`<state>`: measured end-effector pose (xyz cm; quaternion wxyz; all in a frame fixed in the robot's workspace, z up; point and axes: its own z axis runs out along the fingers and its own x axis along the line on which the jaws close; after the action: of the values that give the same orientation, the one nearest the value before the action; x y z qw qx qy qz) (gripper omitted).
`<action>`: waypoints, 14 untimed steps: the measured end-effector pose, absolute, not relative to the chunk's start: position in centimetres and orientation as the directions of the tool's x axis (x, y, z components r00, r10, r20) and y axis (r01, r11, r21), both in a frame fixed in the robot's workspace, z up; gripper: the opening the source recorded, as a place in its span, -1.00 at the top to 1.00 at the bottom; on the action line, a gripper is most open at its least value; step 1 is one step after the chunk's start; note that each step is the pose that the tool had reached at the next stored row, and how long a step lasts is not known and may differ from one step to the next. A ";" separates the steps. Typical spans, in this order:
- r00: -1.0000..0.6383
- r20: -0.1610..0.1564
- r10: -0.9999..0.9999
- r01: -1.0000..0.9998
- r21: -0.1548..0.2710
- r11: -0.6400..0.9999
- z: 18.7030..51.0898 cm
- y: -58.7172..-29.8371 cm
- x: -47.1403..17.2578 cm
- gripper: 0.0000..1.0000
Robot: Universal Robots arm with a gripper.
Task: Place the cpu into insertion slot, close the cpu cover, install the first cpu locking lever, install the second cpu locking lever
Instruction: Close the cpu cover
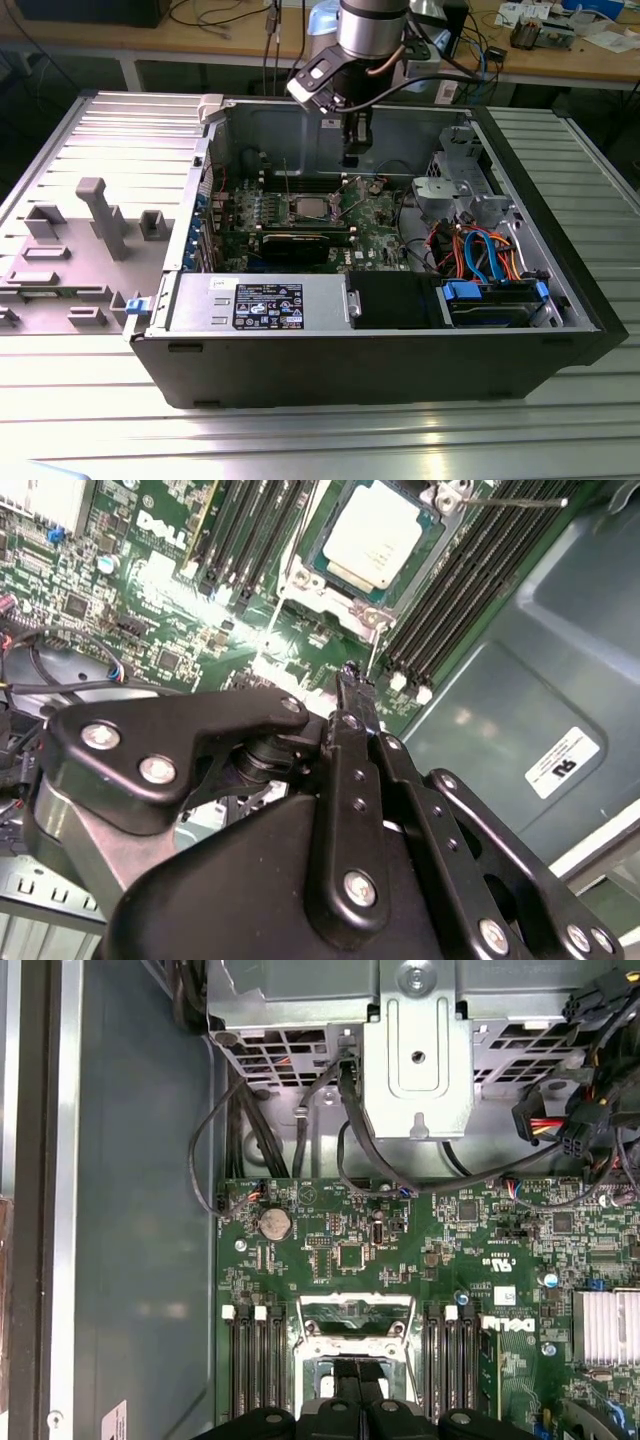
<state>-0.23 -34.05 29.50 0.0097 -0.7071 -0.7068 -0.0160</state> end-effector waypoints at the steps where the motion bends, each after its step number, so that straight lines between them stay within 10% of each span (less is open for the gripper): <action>1: 0.000 0.036 0.999 1.000 0.009 -0.001 29.5 -34.1 0.0 0.79; 14: -0.009 0.036 0.999 1.000 0.005 0.009 27.3 -34.1 3.9 0.79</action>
<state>3.85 -34.05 27.30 0.0111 -0.7038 -0.7102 -0.0147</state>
